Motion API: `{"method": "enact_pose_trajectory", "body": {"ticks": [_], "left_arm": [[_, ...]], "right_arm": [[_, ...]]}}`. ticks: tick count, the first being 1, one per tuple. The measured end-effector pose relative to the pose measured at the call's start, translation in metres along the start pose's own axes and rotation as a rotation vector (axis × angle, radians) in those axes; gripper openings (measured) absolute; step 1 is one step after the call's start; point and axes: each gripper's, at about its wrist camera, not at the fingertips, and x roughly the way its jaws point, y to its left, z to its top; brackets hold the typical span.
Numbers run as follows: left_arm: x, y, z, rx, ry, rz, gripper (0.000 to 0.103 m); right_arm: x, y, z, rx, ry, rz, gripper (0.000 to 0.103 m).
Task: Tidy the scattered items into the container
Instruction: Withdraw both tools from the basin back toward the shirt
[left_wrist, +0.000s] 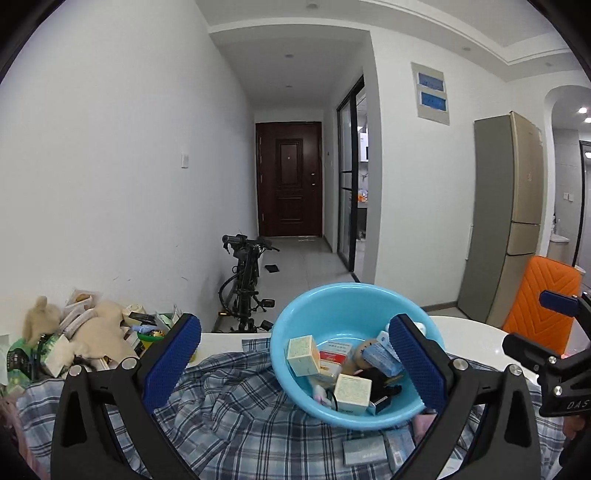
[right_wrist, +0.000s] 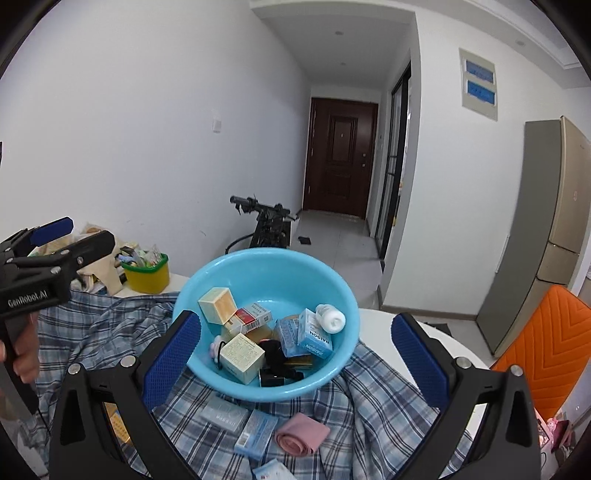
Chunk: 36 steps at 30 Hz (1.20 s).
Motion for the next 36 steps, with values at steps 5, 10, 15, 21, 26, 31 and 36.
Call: {"method": "enact_pose_trajectory", "body": {"ticks": [5,10,15,21,26,31,36], "left_arm": [[-0.020,0.007,0.004,-0.045,-0.046,-0.006,0.103],[-0.031,0.007,0.000,-0.045,-0.072,-0.034,0.103],[-0.033,-0.001,-0.028,0.001,-0.063,-0.082,0.103],[-0.015,-0.004,-0.077,-0.016,0.053,-0.103,0.103],[-0.011,-0.008,-0.111,-0.012,0.135,-0.096,0.103],[-0.016,-0.014,-0.144,-0.031,0.204,-0.097,0.103],[-0.024,-0.020,-0.174,-0.052,0.249,-0.115,0.103]], "right_arm": [[-0.009,0.003,0.003,0.006,-0.026,-0.003,0.103],[-0.014,0.002,-0.005,0.014,-0.036,-0.001,0.103],[-0.014,-0.001,-0.029,0.027,-0.019,0.005,0.103],[-0.011,0.002,-0.069,0.020,0.037,-0.012,0.103],[-0.016,0.000,-0.101,0.056,0.070,-0.002,0.103],[-0.017,-0.001,-0.128,0.081,0.105,-0.006,0.103],[-0.017,-0.001,-0.154,0.104,0.142,-0.005,0.103]]}}
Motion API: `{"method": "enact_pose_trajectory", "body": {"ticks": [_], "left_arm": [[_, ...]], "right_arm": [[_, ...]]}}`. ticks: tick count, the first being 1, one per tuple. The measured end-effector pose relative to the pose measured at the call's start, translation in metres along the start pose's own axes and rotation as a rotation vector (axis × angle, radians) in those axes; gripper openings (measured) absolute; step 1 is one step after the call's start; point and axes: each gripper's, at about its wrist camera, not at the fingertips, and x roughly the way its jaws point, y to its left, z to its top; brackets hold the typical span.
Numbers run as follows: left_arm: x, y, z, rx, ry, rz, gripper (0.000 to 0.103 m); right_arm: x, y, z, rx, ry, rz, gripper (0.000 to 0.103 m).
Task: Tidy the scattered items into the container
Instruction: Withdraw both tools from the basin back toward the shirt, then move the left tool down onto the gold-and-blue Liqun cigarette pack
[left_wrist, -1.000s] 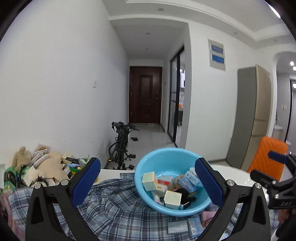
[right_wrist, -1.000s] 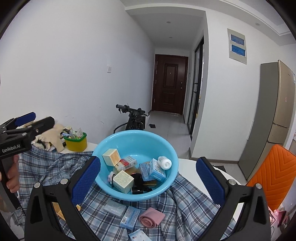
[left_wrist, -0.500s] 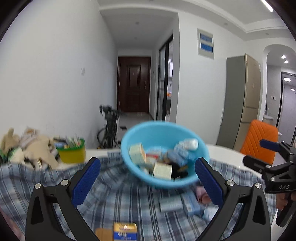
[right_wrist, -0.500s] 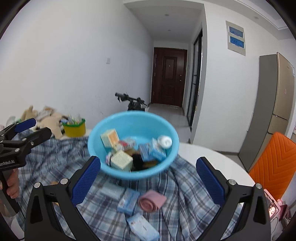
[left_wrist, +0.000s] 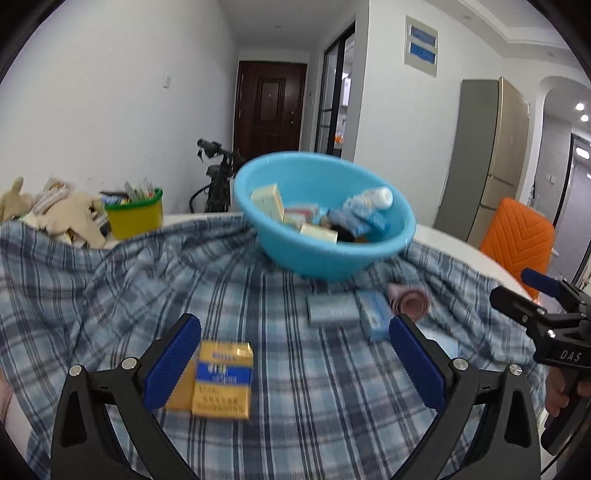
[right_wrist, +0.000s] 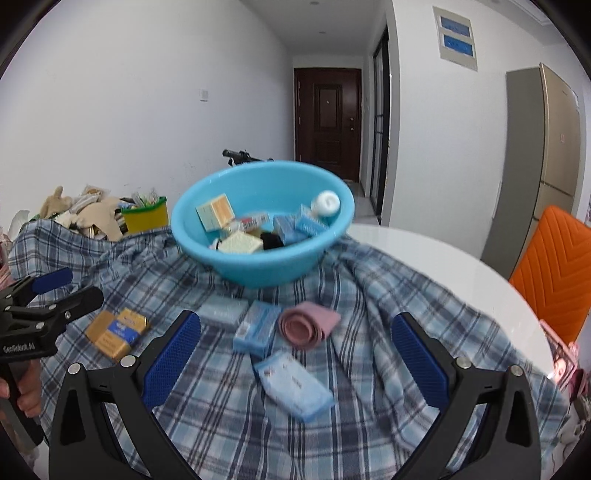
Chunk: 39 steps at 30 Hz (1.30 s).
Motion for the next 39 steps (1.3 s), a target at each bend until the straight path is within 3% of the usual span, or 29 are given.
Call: {"method": "enact_pose_trajectory", "body": {"ticks": [6,12,17,25,39], "left_arm": [[0.013,-0.003,-0.021,-0.016,0.071,-0.011,0.103],[0.020,-0.005,-0.023,-0.004,0.106,0.000,0.103],[0.036,-0.007,-0.025,0.033,0.220,0.047,0.103],[0.053,-0.007,-0.039,0.006,0.354,0.004,0.103],[0.059,-0.004,-0.040,0.013,0.371,0.008,0.103]], "right_arm": [[0.006,-0.008,-0.015,0.047,0.038,0.007,0.103],[0.009,-0.010,-0.018,0.038,0.066,0.011,0.103],[0.023,-0.004,-0.021,0.002,0.186,0.019,0.103],[0.041,-0.005,-0.036,0.037,0.315,0.072,0.103],[0.053,-0.015,-0.049,0.076,0.390,0.073,0.103]]}}
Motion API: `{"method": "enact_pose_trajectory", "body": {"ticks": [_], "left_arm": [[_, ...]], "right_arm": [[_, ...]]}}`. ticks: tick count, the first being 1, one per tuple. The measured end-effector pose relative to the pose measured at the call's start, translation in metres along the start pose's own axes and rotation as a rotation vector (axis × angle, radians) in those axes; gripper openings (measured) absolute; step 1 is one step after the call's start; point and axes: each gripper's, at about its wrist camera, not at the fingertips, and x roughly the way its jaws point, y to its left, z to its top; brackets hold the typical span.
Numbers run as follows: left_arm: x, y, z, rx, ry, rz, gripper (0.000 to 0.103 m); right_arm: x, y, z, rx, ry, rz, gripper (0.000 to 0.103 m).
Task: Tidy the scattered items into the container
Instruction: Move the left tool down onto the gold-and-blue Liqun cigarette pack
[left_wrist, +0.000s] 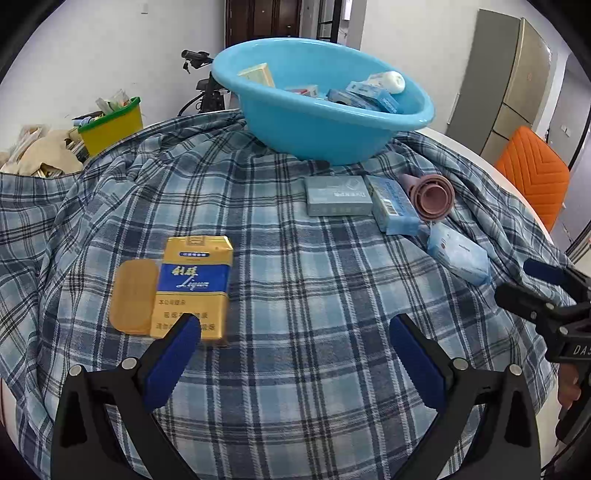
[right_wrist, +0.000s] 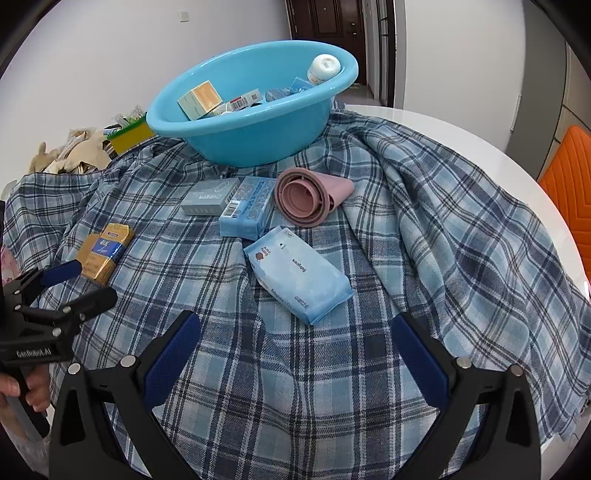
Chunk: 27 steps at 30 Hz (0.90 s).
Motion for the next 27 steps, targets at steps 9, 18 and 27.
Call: {"method": "enact_pose_trajectory", "body": {"ticks": [9,18,27], "left_arm": [[0.004,0.030,0.016,0.047,-0.022,0.021,0.103],[0.034,0.049,0.044,0.151,0.040,0.063,0.103],[0.064,0.064,0.045,0.117,0.083,0.085,0.102]], "right_arm": [[-0.002,0.008,0.001,-0.042,0.000,-0.008,0.103],[-0.002,0.011,0.001,-0.055,-0.009,-0.016,0.103],[0.001,0.011,0.003,-0.072,-0.010,-0.041,0.103]]}}
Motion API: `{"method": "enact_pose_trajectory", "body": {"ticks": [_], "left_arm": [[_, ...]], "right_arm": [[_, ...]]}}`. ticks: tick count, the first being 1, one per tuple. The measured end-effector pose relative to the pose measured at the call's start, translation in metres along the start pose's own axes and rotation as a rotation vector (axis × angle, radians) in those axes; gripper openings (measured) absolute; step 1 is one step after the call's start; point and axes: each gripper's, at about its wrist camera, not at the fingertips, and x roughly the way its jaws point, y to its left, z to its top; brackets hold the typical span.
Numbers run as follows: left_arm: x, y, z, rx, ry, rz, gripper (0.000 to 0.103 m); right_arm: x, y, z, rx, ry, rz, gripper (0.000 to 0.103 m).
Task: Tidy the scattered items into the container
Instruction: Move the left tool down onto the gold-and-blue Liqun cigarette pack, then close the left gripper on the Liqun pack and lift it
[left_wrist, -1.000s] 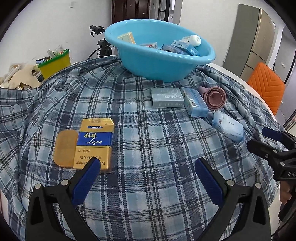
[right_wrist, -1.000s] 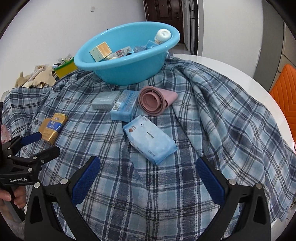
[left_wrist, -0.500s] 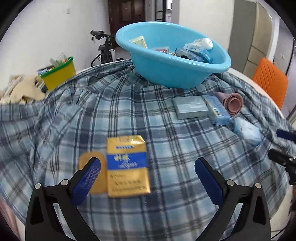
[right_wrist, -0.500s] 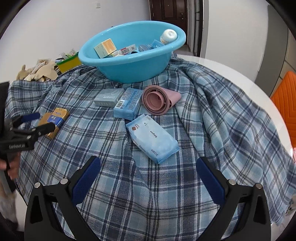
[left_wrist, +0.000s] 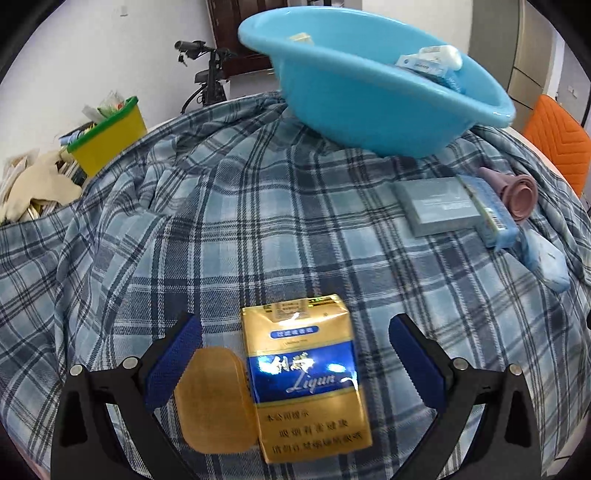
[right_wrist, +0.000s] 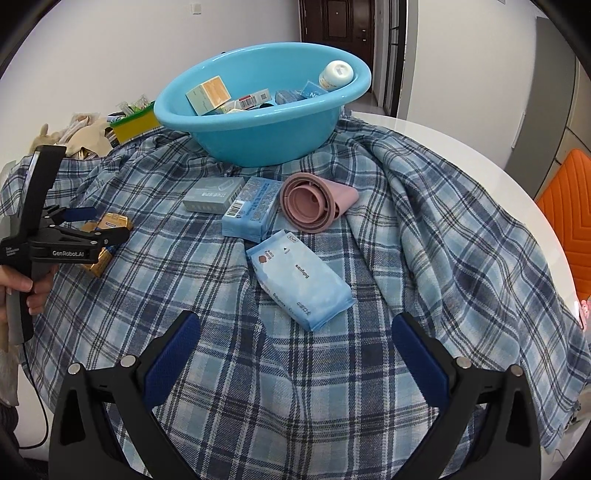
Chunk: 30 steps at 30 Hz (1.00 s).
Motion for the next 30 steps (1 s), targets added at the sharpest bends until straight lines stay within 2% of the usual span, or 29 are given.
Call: {"method": "enact_pose_trajectory", "body": {"ticks": [5,7,8,13,16,20,23,25,28,30], "left_arm": [[0.006,0.002,0.001,-0.015,0.019,-0.021,0.080],[0.007,0.000,0.000,-0.007,0.027,-0.029,0.065],[0.006,-0.001,0.000,-0.006,0.019,-0.049,0.061],[-0.005,-0.015,-0.003,0.025,0.006,-0.081,0.060],[-0.017,-0.028,-0.006,0.046,0.003,-0.136,0.060],[-0.034,-0.060,-0.017,0.135,0.010,-0.213,0.060],[-0.038,-0.082,-0.026,0.195,0.007,-0.199,0.062],[-0.039,-0.096,-0.032,0.233,-0.013,-0.136,0.069],[-0.035,-0.107,-0.037,0.241,-0.011,-0.122,0.074],[-0.031,-0.107,-0.038,0.219,0.003,-0.123,0.074]], "right_arm": [[0.003,0.003,0.001,-0.006,0.004,0.009,0.103],[0.004,0.004,0.001,-0.006,0.002,0.015,0.103],[0.004,0.003,0.001,-0.004,0.002,0.018,0.103],[0.006,0.000,-0.001,0.011,0.008,0.022,0.103],[0.005,-0.003,-0.003,0.022,0.006,0.024,0.103],[0.004,-0.005,-0.005,0.035,0.003,0.034,0.103],[0.004,-0.006,-0.007,0.041,0.004,0.040,0.103],[0.004,-0.005,-0.007,0.043,0.002,0.043,0.103],[0.002,-0.007,-0.009,0.043,-0.003,0.043,0.103],[0.000,-0.008,-0.009,0.043,-0.006,0.039,0.103]]}}
